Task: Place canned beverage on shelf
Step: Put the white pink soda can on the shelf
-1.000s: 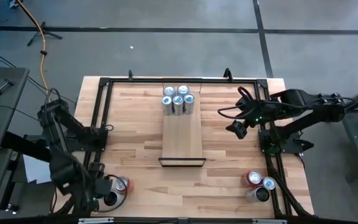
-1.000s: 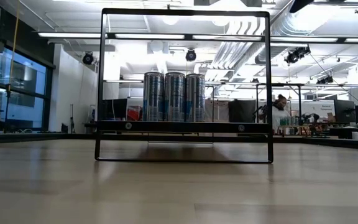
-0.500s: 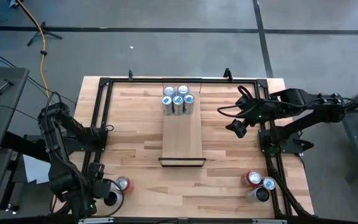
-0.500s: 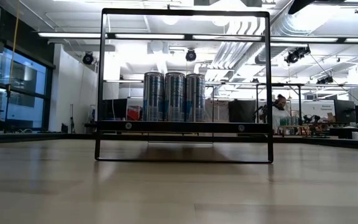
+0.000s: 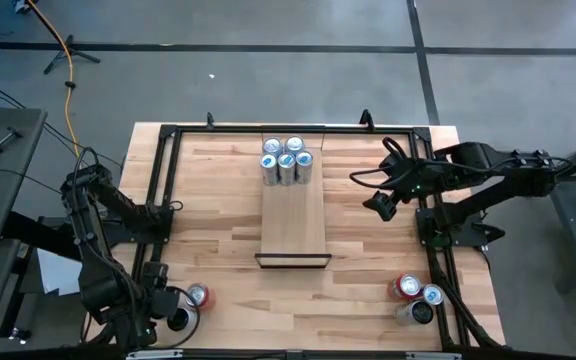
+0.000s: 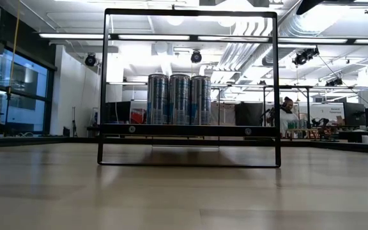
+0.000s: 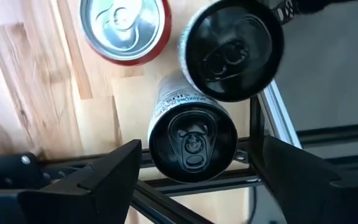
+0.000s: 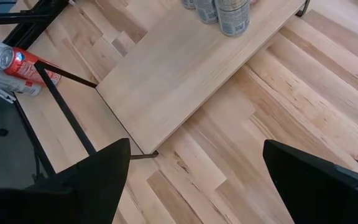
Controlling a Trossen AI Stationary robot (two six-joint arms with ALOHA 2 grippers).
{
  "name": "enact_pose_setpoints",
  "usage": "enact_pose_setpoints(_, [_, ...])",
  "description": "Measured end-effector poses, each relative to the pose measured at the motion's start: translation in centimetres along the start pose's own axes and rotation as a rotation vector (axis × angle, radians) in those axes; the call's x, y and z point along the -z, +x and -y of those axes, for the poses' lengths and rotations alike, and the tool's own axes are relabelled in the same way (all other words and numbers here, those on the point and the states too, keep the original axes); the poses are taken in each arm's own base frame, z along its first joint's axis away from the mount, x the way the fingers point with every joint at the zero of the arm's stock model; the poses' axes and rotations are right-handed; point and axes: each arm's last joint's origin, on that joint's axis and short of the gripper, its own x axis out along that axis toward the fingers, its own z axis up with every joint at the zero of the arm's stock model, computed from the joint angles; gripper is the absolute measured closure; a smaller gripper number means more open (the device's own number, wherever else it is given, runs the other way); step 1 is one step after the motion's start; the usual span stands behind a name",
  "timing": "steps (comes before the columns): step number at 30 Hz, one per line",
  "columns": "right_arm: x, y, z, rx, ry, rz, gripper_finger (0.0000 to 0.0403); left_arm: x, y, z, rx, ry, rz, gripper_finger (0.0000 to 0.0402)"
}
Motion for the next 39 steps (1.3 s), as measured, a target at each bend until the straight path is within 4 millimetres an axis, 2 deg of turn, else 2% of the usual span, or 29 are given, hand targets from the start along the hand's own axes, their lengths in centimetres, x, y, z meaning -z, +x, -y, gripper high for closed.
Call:
enact_pose_setpoints(14, [-0.01,0.00,0.00,0.002,-0.008,0.002,0.0050,-0.31,-0.01,0.40,0.041,0.207,0.032,0.0108])
enact_pose_setpoints(24, [-0.01,0.00,0.00,0.002,-0.008,0.002,0.0050,-0.50,-0.01,0.27,0.040,0.195,0.032,0.0108])
enact_pose_setpoints(29, [-0.01,0.00,0.01,0.002,-0.008,0.002,0.0050,-0.47,-0.01,0.22,0.035,0.132,0.027,0.0104])
enact_pose_setpoints(39, [-0.01,0.00,0.01,0.002,-0.008,0.002,0.0050,0.18,-0.01,0.26,0.005,0.122,0.016,0.0054])
